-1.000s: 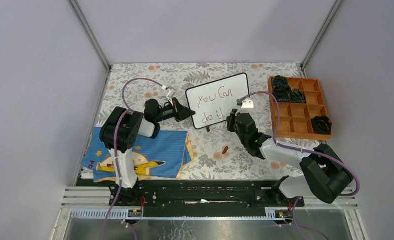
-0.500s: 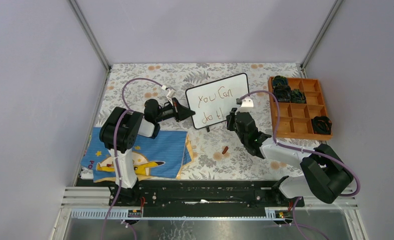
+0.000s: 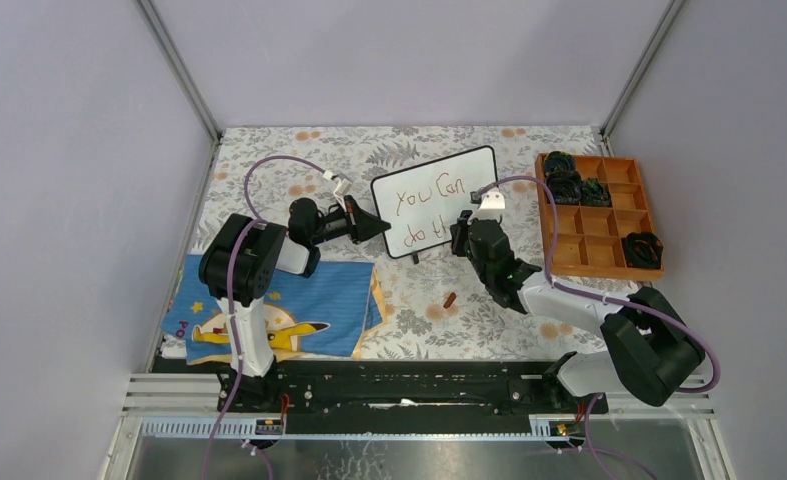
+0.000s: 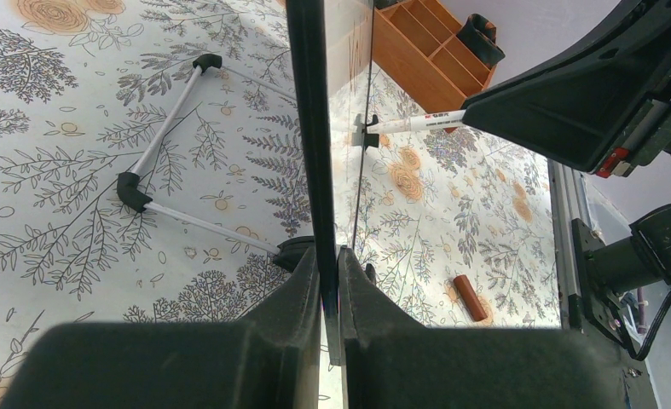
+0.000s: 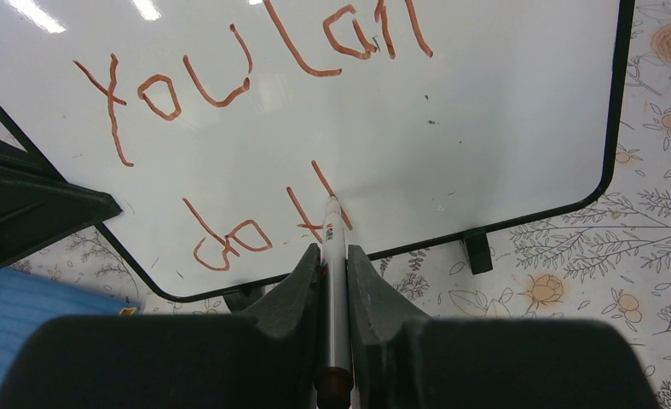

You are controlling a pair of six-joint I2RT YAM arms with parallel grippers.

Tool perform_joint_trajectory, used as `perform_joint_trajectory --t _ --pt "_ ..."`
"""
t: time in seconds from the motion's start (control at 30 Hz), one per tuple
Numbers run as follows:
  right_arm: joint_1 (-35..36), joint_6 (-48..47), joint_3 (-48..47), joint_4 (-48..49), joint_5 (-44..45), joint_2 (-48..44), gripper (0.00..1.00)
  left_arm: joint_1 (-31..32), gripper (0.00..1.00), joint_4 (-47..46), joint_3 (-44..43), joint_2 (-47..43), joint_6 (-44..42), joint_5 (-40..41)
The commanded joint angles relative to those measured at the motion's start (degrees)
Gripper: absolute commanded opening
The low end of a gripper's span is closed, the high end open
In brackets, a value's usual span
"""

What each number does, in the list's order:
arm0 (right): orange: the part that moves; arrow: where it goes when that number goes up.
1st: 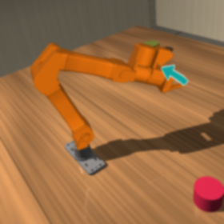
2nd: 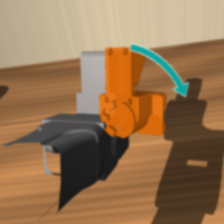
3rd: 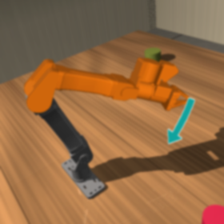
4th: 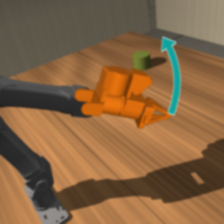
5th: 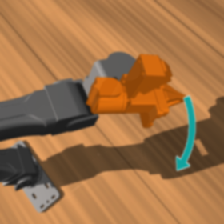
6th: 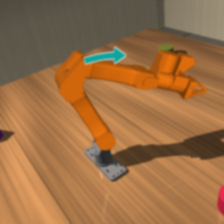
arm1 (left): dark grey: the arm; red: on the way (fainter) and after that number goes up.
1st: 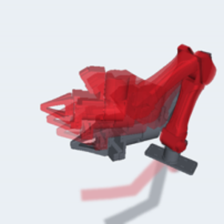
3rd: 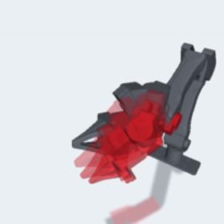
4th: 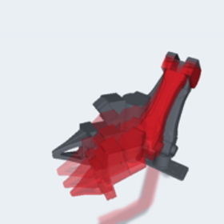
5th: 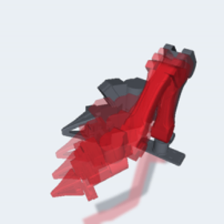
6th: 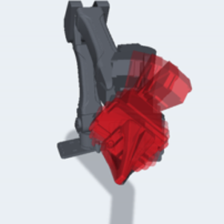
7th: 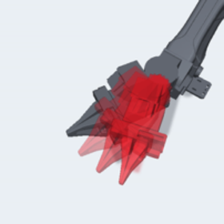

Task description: Write a sentence on the whiteboard

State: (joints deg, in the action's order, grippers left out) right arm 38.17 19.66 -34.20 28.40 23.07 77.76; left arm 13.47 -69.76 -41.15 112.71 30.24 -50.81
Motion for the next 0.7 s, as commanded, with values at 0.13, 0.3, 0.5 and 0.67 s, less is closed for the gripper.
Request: perform_joint_trajectory --t 0.13,0.3,0.5,0.67 --pt "-1.0 -1.2 -3.3 0.2 2.3 0.2 0.0 1.4 0.0 7.9 1.0 1.2 -4.6 0.1" --pt "-1.1 -1.0 -3.3 -0.9 3.4 0.3 0.0 1.5 0.0 7.9 0.8 1.3 -4.6 0.1" --pt "-1.3 -0.6 -2.9 -1.8 4.1 0.4 0.0 1.5 0.0 7.9 0.8 1.3 -4.6 0.1" --pt "-1.2 -0.4 -2.7 -2.2 3.8 0.4 0.0 1.6 0.0 7.9 1.0 1.2 -4.6 0.2"
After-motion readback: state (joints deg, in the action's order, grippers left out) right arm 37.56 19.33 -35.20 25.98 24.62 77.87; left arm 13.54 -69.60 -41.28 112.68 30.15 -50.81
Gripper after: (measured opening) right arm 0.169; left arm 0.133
